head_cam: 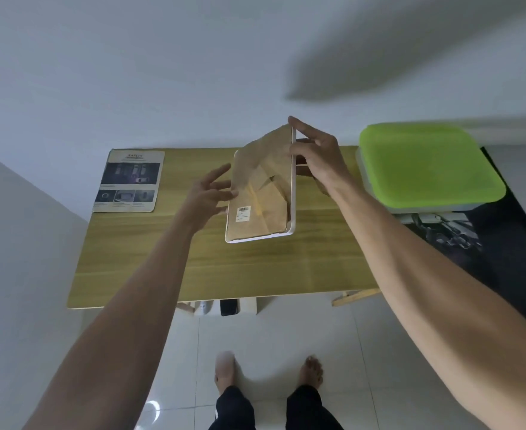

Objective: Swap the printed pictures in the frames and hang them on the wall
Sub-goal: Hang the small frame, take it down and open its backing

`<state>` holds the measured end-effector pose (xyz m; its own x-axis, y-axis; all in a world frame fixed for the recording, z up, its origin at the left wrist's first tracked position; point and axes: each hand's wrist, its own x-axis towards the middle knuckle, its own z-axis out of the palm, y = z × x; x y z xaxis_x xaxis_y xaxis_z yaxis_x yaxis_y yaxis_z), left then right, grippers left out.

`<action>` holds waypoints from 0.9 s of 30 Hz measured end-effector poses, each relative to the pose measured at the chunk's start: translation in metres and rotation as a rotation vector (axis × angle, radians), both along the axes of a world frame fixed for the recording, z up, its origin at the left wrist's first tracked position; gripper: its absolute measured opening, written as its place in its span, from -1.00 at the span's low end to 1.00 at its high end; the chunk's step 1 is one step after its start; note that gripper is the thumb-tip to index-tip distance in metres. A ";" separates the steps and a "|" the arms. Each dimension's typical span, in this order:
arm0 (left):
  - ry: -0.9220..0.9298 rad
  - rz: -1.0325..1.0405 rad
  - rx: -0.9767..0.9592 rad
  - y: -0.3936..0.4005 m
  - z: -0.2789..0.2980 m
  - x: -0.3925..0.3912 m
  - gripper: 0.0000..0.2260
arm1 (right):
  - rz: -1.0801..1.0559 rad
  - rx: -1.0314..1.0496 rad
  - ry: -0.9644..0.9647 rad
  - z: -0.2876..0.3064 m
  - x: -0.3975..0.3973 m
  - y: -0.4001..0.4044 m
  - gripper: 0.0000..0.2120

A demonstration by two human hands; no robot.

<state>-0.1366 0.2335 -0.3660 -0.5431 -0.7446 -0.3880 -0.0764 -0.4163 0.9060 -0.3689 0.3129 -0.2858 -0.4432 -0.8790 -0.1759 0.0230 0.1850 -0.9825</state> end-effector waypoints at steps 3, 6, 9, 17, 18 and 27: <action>-0.012 0.020 0.013 0.004 -0.011 -0.003 -0.41 | -0.038 0.034 -0.022 -0.016 -0.005 0.008 -0.49; -0.032 0.069 0.002 0.009 -0.025 0.001 -0.40 | -0.124 0.072 0.080 -0.043 -0.002 0.014 -0.51; -0.087 0.101 -0.059 0.017 -0.039 0.006 -0.32 | -0.219 0.132 0.194 -0.075 0.011 0.019 -0.54; -0.287 0.113 -0.180 0.030 -0.093 0.029 -0.30 | -0.217 0.318 0.356 -0.152 0.040 0.020 -0.56; -0.322 0.110 -0.195 0.030 -0.100 0.030 -0.29 | -0.213 0.333 0.369 -0.157 0.042 0.017 -0.55; -0.571 0.004 -0.435 0.023 -0.123 0.020 -0.27 | -0.160 0.463 0.548 -0.176 0.045 -0.004 -0.52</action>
<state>-0.1166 0.2569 -0.4889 -0.3411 -0.8977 -0.2789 -0.5873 -0.0281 0.8089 -0.3243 0.3086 -0.4620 -0.6909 -0.6856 -0.2294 -0.3878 0.6193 -0.6827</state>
